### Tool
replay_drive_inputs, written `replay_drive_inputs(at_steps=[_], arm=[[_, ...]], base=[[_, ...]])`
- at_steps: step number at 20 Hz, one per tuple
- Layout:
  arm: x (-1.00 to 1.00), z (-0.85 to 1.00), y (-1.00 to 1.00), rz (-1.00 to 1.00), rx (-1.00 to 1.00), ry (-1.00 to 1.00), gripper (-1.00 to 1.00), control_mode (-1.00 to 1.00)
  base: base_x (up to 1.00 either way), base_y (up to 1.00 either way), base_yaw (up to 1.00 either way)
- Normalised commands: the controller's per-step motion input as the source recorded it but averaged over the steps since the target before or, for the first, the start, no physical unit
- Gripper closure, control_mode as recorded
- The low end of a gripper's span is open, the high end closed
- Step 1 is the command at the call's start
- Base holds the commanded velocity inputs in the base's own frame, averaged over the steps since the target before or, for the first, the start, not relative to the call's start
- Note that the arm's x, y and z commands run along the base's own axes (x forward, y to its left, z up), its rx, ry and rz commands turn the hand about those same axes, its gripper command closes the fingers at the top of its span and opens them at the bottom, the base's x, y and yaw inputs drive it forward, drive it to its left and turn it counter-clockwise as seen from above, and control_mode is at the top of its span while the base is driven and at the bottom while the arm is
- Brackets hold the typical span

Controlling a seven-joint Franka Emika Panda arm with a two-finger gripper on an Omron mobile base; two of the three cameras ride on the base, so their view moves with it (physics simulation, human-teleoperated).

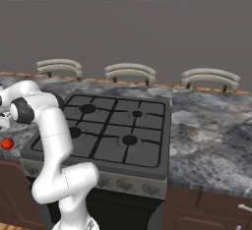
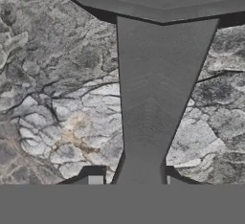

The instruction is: Place the pan on the front right burner on the stove. Then place the tomato and the onion in the pan and turn on the front right burner.

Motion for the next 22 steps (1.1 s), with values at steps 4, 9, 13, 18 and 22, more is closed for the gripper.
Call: replay_drive_inputs(at_steps=[4, 9, 13, 18, 22], arm=[[-0.02, 0.10, 0.00, 0.00, 0.00, 0.00, 1.00, -1.00], [-0.05, 0.30, 0.00, 0.00, 0.00, -0.07, 1.00, -1.00], [-0.10, 0.36, 0.00, 0.00, 0.00, -0.10, 1.00, -1.00], [-0.27, 0.48, -0.26, 0.00, 0.00, -0.05, 1.00, -1.00], [-0.27, 0.69, -0.48, 0.00, 0.01, -0.02, 1.00, -1.00]], base=[[0.00, 0.00, 0.00], [0.00, 0.00, 0.00], [0.00, 0.00, 0.00], [0.00, 0.00, 0.00], [0.00, 0.00, 0.00]])
